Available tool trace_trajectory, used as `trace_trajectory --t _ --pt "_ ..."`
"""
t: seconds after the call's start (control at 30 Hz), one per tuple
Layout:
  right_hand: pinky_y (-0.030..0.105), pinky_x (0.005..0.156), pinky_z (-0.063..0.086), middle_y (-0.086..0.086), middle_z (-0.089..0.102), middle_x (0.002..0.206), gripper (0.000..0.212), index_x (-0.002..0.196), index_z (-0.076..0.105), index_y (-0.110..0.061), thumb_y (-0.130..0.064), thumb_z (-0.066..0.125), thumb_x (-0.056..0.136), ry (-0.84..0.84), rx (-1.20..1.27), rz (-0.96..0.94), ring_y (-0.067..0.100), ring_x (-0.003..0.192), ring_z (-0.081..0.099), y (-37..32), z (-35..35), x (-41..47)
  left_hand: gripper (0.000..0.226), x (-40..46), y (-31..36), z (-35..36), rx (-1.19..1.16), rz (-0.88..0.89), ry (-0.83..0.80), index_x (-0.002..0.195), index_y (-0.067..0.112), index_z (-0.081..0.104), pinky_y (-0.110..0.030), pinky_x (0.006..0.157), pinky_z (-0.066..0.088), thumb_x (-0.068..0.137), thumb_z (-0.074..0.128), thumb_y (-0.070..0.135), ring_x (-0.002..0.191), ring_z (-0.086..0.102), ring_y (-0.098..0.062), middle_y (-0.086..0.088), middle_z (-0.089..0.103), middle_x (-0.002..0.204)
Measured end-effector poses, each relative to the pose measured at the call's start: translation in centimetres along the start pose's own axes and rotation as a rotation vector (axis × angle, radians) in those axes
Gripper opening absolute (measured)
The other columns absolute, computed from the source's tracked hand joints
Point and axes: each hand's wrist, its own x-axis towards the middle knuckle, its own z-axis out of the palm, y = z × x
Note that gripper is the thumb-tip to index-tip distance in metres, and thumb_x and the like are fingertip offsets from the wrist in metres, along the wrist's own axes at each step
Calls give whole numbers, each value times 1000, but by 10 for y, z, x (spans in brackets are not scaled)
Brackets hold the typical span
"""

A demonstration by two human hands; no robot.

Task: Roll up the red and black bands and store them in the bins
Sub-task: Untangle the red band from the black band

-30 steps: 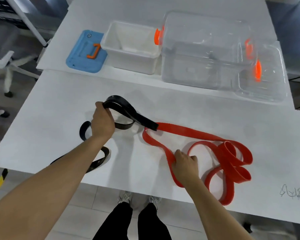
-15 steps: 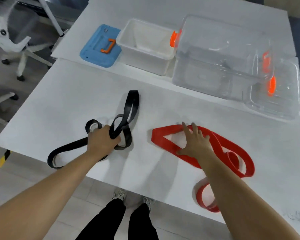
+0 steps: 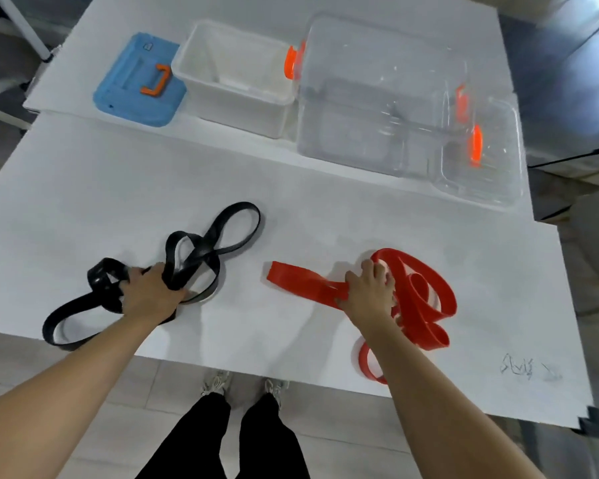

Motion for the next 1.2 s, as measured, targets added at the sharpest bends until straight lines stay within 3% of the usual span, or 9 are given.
trace_trajectory --t 0.17,0.27,0.37,0.47,0.57,0.67,0.9,1.07,1.2 --pt "47 95 59 13 47 141 31 112 72 -15 -40 72 93 202 321 43 38 134 45 31 17 -25 42 -4 5 -6 -41 49 33 111 7 55 -47 79 54 81 75 29 88 61 -44 -25 49 112" --pt "45 85 61 10 48 133 30 98 75 -14 -42 77 89 416 526 96 31 123 52 48 27 -41 31 -10 9 -3 -71 73 60 101 11 52 -46 76 54 82 71 27 88 62 -42 -19 61 97" --pt "58 115 34 10 50 142 47 95 78 -23 -67 68 84 395 508 272 36 134 46 53 33 -51 24 -18 19 5 -104 91 13 95 15 52 -41 77 50 83 70 27 91 62 -37 -13 65 91" --pt "66 119 -3 12 19 169 60 105 69 -38 -87 57 73 193 430 336 39 157 7 60 42 -59 18 -27 32 12 -131 156 13 88 9 50 -37 71 40 86 67 15 86 60 -35 -11 60 82" --pt "74 116 3 12 -8 171 72 125 57 -40 -85 64 69 15 397 261 38 157 -11 71 48 -59 19 -35 46 14 -241 174 53 85 4 48 -36 63 39 86 67 8 82 59 -35 -14 59 82" --pt "74 115 21 18 -3 169 72 134 52 -36 -67 76 74 -68 259 229 46 155 2 79 42 -50 14 -41 57 7 -354 184 77 91 0 54 -29 55 33 87 66 6 79 53 -27 -8 56 81" --pt "59 100 52 20 42 140 52 123 66 -28 -49 79 78 -133 26 98 46 133 43 91 26 -23 15 -49 56 -32 -535 111 201 99 10 61 -33 78 43 85 67 12 88 57 -25 -4 65 91" --pt "55 65 62 26 60 117 39 99 80 -18 -28 92 63 -82 -215 -71 46 98 65 82 31 -32 15 -49 54 -55 -646 42 266 97 12 63 -33 74 44 84 68 18 83 62 -27 -6 68 90" --pt "56 79 58 26 55 132 61 127 66 -15 -42 83 75 -58 -301 -30 44 108 63 66 33 -43 14 -52 42 -63 -672 26 280 95 13 62 -31 71 44 84 69 18 78 63 -27 -5 68 87"
